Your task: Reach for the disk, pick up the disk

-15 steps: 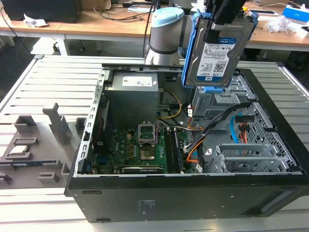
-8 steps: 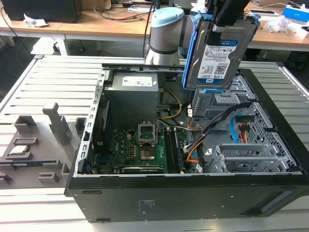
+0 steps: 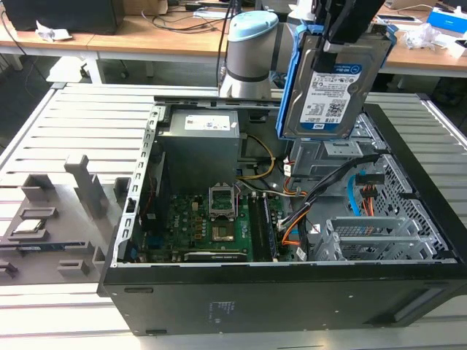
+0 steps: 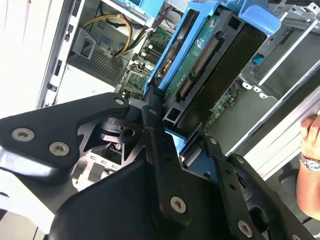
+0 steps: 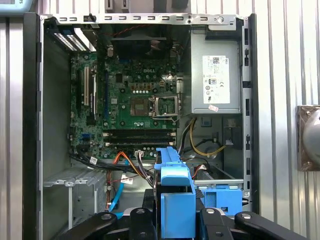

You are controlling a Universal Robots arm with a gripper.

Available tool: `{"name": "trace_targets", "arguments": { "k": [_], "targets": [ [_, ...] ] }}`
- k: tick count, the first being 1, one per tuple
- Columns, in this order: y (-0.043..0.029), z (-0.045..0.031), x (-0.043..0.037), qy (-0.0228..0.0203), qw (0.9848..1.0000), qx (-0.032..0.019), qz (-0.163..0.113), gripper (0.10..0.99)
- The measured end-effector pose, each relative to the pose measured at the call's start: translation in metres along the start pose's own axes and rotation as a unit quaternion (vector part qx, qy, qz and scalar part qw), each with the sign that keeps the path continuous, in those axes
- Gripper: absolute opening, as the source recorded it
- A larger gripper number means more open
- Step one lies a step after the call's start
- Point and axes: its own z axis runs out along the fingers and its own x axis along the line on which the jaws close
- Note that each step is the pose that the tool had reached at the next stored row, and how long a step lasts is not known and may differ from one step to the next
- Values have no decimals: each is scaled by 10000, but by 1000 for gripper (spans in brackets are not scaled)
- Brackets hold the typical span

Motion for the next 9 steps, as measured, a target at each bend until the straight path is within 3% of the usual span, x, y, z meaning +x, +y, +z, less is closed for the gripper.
{"name": "trace_targets", "arguments": {
  "k": [9],
  "targets": [
    [-2,0,103,0,10000,0,0,369]
  ]
}}
